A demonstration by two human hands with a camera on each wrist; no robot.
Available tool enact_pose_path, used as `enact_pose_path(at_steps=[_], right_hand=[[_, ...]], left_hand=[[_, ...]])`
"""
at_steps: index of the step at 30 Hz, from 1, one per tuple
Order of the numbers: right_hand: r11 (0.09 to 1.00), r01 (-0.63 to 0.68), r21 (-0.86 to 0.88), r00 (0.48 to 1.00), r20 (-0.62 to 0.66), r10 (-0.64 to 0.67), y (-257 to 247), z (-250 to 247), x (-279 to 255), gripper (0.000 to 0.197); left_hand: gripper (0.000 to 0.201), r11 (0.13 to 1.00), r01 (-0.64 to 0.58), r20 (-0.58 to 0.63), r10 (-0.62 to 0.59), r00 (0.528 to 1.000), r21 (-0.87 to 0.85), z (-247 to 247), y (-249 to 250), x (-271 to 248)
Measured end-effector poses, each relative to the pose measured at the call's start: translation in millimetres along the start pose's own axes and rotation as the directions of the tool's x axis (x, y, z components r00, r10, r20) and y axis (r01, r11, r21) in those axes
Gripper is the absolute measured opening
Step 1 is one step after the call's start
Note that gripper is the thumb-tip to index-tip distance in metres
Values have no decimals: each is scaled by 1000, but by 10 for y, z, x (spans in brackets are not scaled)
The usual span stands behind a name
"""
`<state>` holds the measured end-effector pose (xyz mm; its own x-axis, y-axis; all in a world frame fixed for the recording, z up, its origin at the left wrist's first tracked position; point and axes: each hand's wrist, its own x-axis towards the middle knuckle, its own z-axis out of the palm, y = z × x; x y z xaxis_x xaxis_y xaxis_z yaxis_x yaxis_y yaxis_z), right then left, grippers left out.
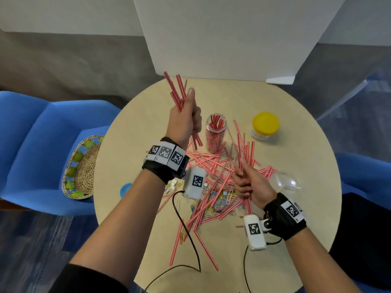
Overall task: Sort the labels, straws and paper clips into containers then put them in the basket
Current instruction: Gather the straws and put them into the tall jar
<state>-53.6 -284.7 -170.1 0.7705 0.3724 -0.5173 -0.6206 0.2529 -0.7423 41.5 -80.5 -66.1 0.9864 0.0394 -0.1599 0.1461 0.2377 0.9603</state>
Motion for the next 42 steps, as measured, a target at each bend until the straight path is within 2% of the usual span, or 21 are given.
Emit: enact_pose_path(at_steps=[4,7,9,11,13,16,18,22,26,30,34,37,42], right_hand=[[998,31,-53,999,-8,-32,-80,-33,-8,48],[997,33,-73,998,-57,-37,-129,-88,-11,52],[995,36,-91,992,-119,-46,-181,-108,-4,48],[987,66,-149,980,-176,-92,-261,-113,23,45],[973,103,-204,968,-205,-146,-368,-106,55,46],[970,155,-188,955,-222,-195,-496,-104,84,47],[971,171,-168,950,-234,-208,-539,-101,98,47],[972,174,-156,949,-235,-207,-537,-72,103,46],[970,200,-140,945,-232,-229,-567,-13,60,46],[954,278,-113,927,-227,-297,-830,97,-35,47],[918,379,-116,902,-175,-395,-1184,143,-92,48],[897,429,-109,877,-185,-443,-1371,129,-87,48],[883,453,-123,862,-191,-469,-1514,152,-15,47]], left_hand=[[48,999,-32,93,30,995,28,74,102,86],[54,970,-133,110,112,988,202,97,66,9],[53,921,-197,155,152,976,337,133,24,-54],[50,890,-216,210,140,968,401,157,-59,-128],[50,896,-181,231,91,969,406,127,-172,-202],[53,967,-85,188,39,981,239,16,-277,-227],[53,994,-71,88,64,994,81,-41,-240,-156],[51,974,-93,-75,79,994,-206,-10,17,66],[51,962,-109,-51,99,994,-249,199,206,347],[52,998,-57,16,58,998,-25,361,64,573],[55,980,-57,84,41,996,189,289,-219,680],[58,855,-111,86,78,993,507,207,-396,711],[48,730,-168,163,78,984,662,73,-687,771]])
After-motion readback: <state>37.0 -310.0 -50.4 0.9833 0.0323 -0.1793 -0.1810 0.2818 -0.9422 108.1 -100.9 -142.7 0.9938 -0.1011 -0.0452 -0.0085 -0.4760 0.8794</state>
